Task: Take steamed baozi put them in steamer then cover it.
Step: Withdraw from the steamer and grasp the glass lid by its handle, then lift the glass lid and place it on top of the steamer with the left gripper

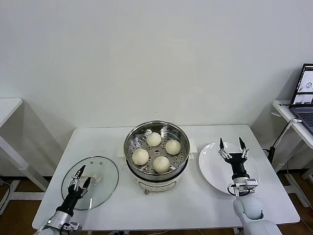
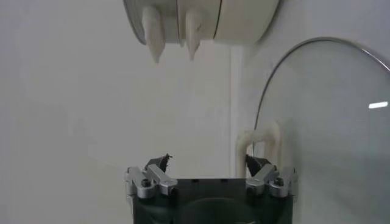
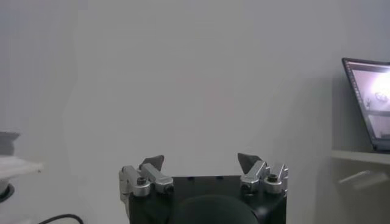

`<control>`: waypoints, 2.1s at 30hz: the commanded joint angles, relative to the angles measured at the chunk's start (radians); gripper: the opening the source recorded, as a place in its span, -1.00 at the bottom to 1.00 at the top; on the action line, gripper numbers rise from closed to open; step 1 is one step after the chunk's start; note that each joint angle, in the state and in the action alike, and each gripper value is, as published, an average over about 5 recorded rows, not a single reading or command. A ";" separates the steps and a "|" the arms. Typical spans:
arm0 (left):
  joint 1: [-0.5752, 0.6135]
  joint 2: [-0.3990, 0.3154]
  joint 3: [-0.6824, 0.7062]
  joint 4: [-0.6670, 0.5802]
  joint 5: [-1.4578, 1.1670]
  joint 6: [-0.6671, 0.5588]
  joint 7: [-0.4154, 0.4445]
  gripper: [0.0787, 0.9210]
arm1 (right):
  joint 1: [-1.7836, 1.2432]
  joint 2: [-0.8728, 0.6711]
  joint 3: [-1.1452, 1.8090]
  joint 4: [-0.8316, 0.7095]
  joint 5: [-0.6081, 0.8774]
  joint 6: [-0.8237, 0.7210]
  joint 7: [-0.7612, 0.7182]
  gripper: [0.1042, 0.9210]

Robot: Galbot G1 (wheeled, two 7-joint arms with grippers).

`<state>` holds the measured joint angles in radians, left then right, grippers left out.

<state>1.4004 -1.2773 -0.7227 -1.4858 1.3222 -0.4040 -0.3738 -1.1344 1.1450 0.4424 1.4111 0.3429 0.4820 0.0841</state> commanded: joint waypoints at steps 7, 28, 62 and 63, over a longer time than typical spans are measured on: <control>-0.034 -0.007 0.022 0.028 0.010 0.042 -0.004 0.77 | -0.008 0.005 0.007 0.009 -0.003 0.002 0.001 0.76; -0.109 -0.052 0.046 0.064 0.051 0.142 0.008 0.75 | -0.027 0.014 0.019 0.015 -0.010 0.004 -0.001 0.76; -0.175 0.088 0.085 -0.757 -0.189 0.481 0.338 -0.73 | -0.007 0.062 -0.005 0.062 -0.054 -0.033 0.031 0.76; -0.181 0.085 0.136 -0.787 -0.189 0.517 0.363 -0.73 | -0.007 0.064 -0.004 0.062 -0.058 -0.035 0.033 0.76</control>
<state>1.2807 -1.2419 -0.7333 -1.8104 1.2095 -0.1305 -0.2174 -1.1409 1.2014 0.4380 1.4673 0.2978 0.4605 0.1060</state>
